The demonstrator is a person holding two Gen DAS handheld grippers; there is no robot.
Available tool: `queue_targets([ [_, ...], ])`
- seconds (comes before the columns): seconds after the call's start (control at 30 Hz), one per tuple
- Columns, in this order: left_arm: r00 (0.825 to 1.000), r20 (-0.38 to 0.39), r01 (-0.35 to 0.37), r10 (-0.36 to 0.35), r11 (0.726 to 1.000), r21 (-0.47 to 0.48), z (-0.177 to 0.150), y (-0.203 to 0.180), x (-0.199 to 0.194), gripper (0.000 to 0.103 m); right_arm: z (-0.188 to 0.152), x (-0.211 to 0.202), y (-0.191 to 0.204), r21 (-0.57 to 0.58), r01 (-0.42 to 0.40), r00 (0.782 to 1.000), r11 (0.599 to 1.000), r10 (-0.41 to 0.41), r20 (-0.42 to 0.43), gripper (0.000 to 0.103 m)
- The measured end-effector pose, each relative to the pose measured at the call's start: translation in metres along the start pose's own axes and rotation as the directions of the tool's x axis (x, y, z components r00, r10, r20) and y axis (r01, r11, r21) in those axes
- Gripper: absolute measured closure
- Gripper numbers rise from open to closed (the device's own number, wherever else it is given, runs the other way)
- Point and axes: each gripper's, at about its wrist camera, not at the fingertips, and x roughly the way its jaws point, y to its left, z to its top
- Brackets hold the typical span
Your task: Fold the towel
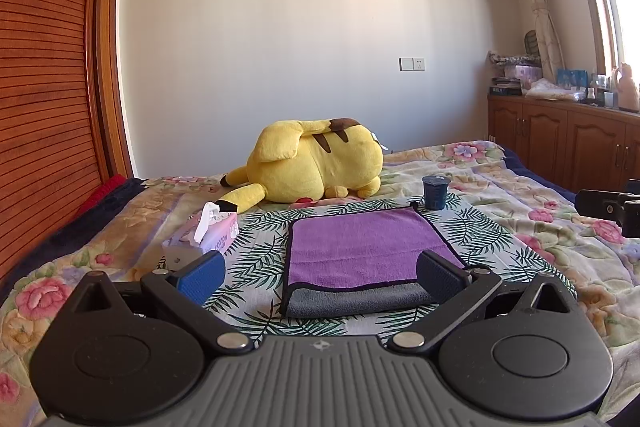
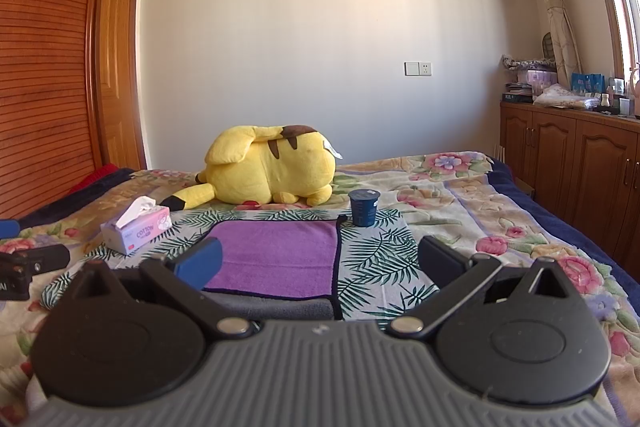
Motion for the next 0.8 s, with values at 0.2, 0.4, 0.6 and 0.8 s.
queue_targets([
  [0.2, 1.0, -0.001, 0.0, 0.0, 1.0, 0.0, -0.0003, 0.0007, -0.0002, 0.016, 0.0, 0.0, 0.0002, 0.0, 0.0, 1.0, 1.0, 0.0, 0.0, 0.0],
  [0.4, 1.0, -0.001, 0.0, 0.0, 1.0, 0.001, -0.0001, -0.0001, 0.0001, 0.016, 0.0004, -0.0002, 0.0, 0.001, 0.0, 1.0, 1.0, 0.0, 0.0, 0.0],
  [0.6, 1.0, 0.001, 0.0, 0.0, 1.0, 0.001, -0.0007, 0.0003, 0.0029, 0.016, 0.0005, 0.0004, 0.0004, 0.001, -0.001, 1.0, 1.0, 0.001, -0.002, 0.0],
  [0.8, 1.0, 0.001, 0.0, 0.0, 1.0, 0.001, -0.0006, 0.0004, 0.0028, 0.016, 0.0004, 0.0003, 0.0, 0.002, -0.001, 1.0, 1.0, 0.001, -0.001, 0.0],
])
